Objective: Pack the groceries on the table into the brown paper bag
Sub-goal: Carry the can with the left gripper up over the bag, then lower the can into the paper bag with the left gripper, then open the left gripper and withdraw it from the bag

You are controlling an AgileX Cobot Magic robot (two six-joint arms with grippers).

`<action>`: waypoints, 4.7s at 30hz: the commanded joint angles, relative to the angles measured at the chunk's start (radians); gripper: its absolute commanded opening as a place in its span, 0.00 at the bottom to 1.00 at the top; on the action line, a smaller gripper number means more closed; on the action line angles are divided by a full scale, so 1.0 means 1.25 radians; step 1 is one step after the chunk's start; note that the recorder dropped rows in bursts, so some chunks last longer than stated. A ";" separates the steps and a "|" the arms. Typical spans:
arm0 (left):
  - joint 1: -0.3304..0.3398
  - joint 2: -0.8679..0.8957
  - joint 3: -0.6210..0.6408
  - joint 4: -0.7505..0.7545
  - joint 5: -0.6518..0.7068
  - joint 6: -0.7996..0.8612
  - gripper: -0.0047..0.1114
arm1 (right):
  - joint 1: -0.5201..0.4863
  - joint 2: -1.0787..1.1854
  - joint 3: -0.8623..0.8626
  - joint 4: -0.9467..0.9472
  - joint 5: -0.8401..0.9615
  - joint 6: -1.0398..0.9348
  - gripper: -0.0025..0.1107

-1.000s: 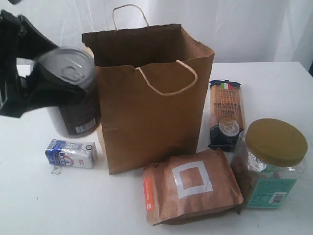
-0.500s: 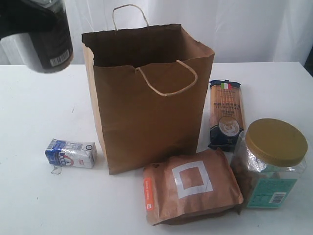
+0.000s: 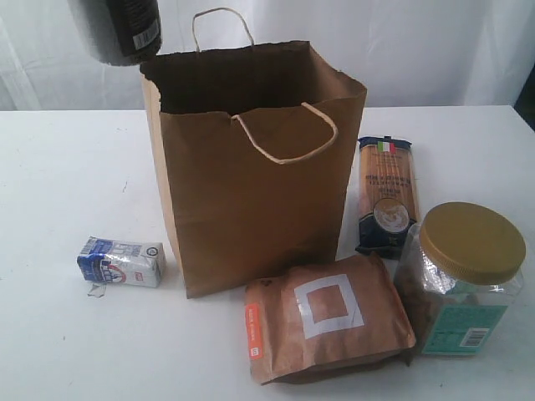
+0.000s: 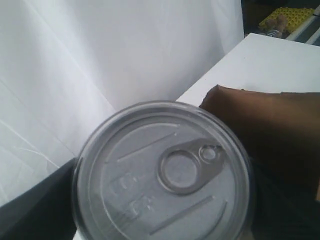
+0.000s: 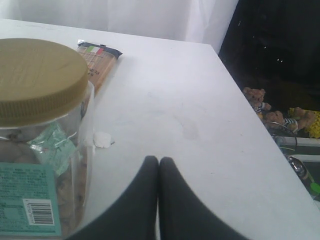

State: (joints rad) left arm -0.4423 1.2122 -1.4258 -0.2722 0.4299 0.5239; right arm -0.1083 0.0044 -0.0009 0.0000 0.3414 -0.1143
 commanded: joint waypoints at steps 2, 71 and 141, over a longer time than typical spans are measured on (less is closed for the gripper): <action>0.001 0.022 -0.060 -0.022 -0.036 0.020 0.04 | 0.000 -0.004 0.001 0.000 -0.004 -0.002 0.02; 0.110 0.392 -0.144 -0.876 0.223 0.823 0.04 | 0.000 -0.004 0.001 0.000 -0.004 -0.002 0.02; 0.041 0.493 -0.144 -0.985 0.222 0.939 0.80 | 0.000 -0.004 0.001 0.000 -0.004 -0.002 0.02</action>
State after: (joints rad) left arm -0.3862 1.8411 -1.5977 -1.4613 0.6897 1.7059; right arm -0.1083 0.0044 -0.0009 0.0000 0.3414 -0.1143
